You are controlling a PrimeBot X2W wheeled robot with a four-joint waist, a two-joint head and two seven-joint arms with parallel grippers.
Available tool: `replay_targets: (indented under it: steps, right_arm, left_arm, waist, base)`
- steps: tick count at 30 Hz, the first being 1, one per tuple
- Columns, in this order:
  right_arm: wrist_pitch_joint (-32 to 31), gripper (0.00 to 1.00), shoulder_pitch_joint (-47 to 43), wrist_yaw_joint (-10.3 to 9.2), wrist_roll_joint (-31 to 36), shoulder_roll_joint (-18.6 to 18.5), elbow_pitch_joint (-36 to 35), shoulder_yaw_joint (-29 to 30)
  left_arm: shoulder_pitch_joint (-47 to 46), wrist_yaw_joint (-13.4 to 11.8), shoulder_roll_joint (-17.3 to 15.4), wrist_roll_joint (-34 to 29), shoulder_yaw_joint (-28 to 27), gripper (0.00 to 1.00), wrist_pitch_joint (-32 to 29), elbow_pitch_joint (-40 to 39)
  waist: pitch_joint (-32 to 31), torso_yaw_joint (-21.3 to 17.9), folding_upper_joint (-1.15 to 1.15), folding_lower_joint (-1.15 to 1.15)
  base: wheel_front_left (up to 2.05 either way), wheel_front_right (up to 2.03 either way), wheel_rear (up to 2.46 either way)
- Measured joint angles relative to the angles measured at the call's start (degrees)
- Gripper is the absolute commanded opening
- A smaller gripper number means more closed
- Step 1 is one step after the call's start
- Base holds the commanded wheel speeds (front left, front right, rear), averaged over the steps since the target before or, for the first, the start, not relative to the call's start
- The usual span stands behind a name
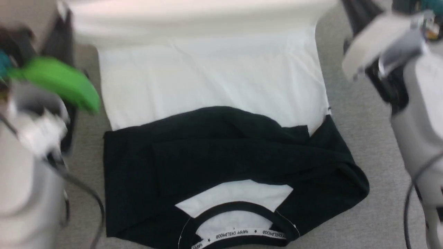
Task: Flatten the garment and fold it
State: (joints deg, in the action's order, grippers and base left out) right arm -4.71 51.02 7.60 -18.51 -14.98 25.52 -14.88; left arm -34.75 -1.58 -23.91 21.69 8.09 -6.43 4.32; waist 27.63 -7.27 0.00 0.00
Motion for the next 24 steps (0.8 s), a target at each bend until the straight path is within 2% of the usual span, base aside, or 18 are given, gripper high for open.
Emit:
replay_targets:
  steps: [5,12,19,24]
  right_arm:
    - [-2.42,0.0,-12.85,0.0,-3.1,-2.23,-9.02,0.75]
    - [-9.71,0.0,-31.33,0.0,-3.5,-1.99,-19.86,7.72]
    - [-18.46,0.0,-47.6,0.0,-0.41,2.82,-27.54,15.81]
    - [-23.81,0.0,-56.42,0.0,2.9,7.57,-30.89,19.65]
  left_arm:
    - [15.29,-2.02,1.3,2.87,-0.43,0.0,-0.58,-8.1]
    - [32.46,-3.38,4.27,7.84,-0.3,0.0,-1.1,-13.96]
    - [40.61,-3.54,7.49,10.51,1.16,0.0,0.13,-13.05]
    - [44.16,-3.01,8.27,11.87,2.53,0.0,0.74,-9.91]
  waist:
    - [-6.01,0.5,0.0,0.0]
    - [-13.69,1.39,0.0,-0.01]
    - [-18.96,3.18,0.0,-0.01]
    - [-21.08,4.59,0.0,-0.01]
  base:
    - [0.0,0.0,0.0]
    - [0.0,0.0,0.0]
    - [0.0,0.0,0.0]
    - [0.0,0.0,0.0]
